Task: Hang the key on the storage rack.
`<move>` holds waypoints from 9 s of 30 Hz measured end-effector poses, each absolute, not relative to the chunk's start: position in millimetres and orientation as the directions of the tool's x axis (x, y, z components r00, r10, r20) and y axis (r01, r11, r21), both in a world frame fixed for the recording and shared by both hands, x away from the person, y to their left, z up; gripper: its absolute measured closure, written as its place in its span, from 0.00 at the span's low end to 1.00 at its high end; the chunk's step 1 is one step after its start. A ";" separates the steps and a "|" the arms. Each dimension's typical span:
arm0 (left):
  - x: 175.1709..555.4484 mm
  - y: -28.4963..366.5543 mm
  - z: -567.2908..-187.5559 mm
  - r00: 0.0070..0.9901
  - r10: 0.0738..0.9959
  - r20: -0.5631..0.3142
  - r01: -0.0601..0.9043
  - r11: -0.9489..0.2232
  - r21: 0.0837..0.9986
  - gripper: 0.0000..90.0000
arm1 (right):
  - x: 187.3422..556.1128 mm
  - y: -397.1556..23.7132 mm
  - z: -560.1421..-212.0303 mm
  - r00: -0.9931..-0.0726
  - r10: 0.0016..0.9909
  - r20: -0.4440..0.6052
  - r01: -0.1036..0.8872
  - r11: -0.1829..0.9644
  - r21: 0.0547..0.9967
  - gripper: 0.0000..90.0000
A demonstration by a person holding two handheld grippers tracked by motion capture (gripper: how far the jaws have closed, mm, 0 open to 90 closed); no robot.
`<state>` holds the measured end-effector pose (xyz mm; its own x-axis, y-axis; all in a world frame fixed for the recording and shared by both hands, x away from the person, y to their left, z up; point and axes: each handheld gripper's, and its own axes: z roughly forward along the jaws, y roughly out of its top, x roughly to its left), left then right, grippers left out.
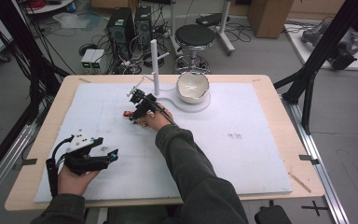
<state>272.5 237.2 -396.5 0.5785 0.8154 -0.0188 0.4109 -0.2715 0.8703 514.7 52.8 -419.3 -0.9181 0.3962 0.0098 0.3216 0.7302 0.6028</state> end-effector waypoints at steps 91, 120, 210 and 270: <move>274.7 236.1 -396.7 0.577 0.817 -0.010 0.412 -0.280 0.867 0.29 | 493.9 -4.8 -375.2 -0.924 0.375 0.070 0.289 0.568 0.771 0.83; 274.9 236.3 -396.7 0.577 0.817 -0.014 0.415 -0.278 0.867 0.30 | 501.4 -41.5 -347.2 -0.892 0.442 0.100 0.316 0.450 0.835 0.83; 275.5 238.6 -395.9 0.571 0.821 -0.004 0.411 -0.281 0.867 0.30 | 544.1 -65.6 -336.4 -0.754 0.629 0.187 0.467 0.314 0.827 0.83; 275.4 240.1 -395.8 0.562 0.827 -0.001 0.411 -0.278 0.868 0.30 | 545.6 -69.4 -343.8 -0.742 0.648 0.172 0.481 0.335 0.810 0.76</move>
<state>275.4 240.1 -395.8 0.5621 0.8271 -0.0011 0.4108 -0.2780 0.8683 545.6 -69.4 -343.8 -0.7417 0.6482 0.1723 0.4808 0.3348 0.8104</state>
